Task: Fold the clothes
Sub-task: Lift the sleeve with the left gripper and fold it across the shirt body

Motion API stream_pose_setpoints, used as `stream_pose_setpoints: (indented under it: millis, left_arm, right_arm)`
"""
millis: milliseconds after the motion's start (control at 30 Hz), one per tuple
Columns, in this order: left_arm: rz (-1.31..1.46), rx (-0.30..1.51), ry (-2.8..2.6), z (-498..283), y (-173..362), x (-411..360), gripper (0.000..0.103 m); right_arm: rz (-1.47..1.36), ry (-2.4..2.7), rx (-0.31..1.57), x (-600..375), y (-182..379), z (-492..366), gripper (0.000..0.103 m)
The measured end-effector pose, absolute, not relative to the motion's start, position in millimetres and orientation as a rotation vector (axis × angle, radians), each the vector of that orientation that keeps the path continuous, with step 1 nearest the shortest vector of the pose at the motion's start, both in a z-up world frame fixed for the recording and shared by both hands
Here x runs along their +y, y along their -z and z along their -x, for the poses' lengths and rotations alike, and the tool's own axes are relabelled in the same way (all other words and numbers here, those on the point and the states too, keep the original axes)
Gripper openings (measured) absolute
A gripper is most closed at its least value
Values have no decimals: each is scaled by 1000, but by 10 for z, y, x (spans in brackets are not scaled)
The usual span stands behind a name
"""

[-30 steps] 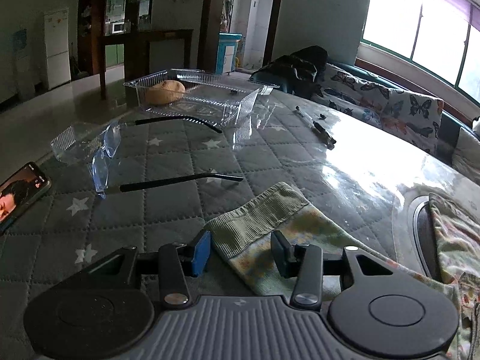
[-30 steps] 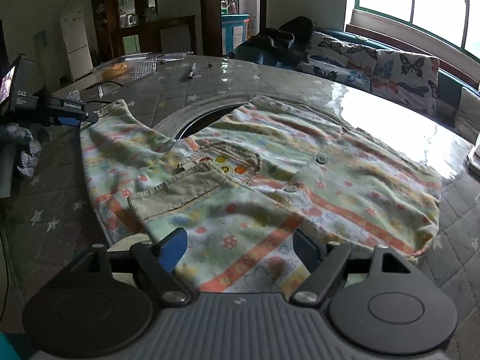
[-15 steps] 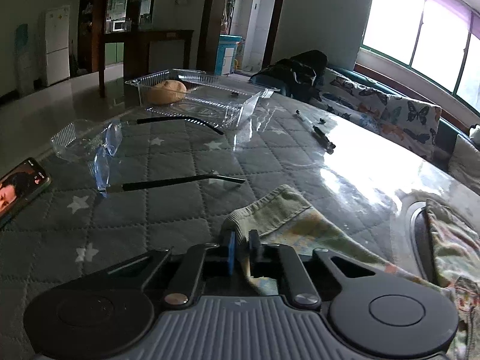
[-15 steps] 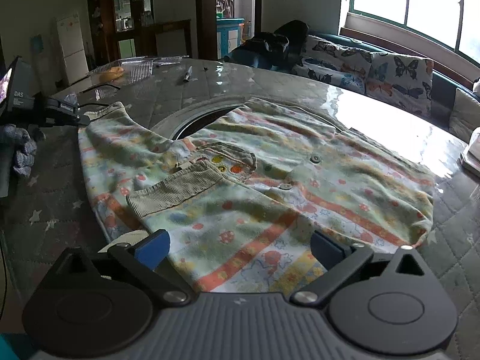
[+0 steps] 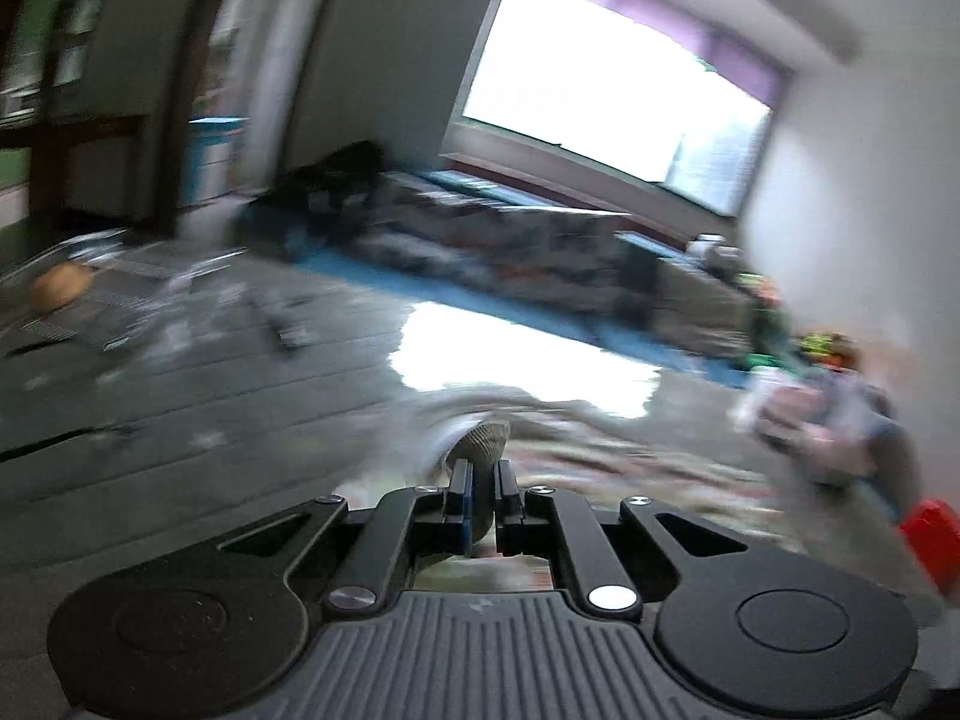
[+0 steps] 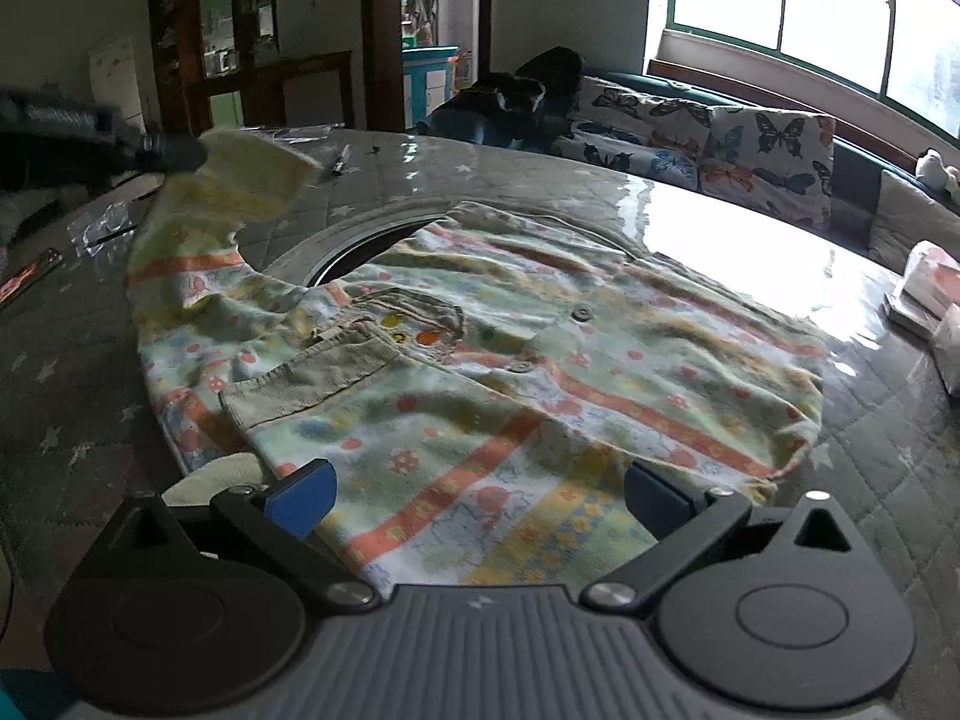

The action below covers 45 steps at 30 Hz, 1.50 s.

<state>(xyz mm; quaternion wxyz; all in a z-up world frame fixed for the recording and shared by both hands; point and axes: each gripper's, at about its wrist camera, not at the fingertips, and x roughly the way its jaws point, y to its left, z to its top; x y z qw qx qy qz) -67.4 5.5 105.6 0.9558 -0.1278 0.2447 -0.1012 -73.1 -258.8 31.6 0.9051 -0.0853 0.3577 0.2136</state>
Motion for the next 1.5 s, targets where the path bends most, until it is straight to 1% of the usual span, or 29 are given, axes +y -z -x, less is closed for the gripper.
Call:
stream_pose_setpoints:
  millis: [400,667,800,933,1067,1133,1200,1233,1267,1300,1367,1400,1433,1467,1500]
  left_arm:
    - [256,532,574,583,-1172,-1188,7]
    - [211,594,714,608,-991,-1793,7]
    - [179,652,747,646,-826,-1928,8]
    - [158,682,750,672,-745,-1892,10]
    - [133,676,683,604,-729,-1689,16]
    - [122,678,632,578,-707,-1512,19]
    - [110,679,575,559,-679,-1322,19]
    - [100,675,544,574,-668,-1213,19]
    - [89,670,513,591,-656,-1103,20]
    - [78,665,482,609,-644,-992,20]
    - [77,666,423,633,-609,-779,25]
    - [82,667,392,645,-591,-667,28]
    - [88,668,363,664,-578,-560,31]
    - [93,668,340,682,-565,-468,32]
    - [96,668,323,710,-560,-383,32]
  right_arm:
    - [118,-341,696,-3057,-402,845,103]
    - [87,-228,700,-3429,-408,962,103]
    - [71,-171,701,-3615,-411,1020,103]
    - [56,-124,702,-3775,-414,1069,103]
    - [51,-168,713,-3674,-427,1018,103]
    - [49,-190,718,-3624,-433,993,101]
    - [46,-212,723,-3574,-439,968,94]
    - [45,-223,726,-3549,-442,955,93]
    - [44,-233,728,-3524,-445,943,87]
    - [43,-244,731,-3498,-449,930,79]
    - [40,-266,736,-3448,-455,905,71]
    - [38,-275,742,-3426,-449,891,64]
    - [35,-279,753,-3408,-426,876,61]
    - [32,-283,765,-3390,-403,860,57]
    - [29,-287,777,-3372,-381,845,51]
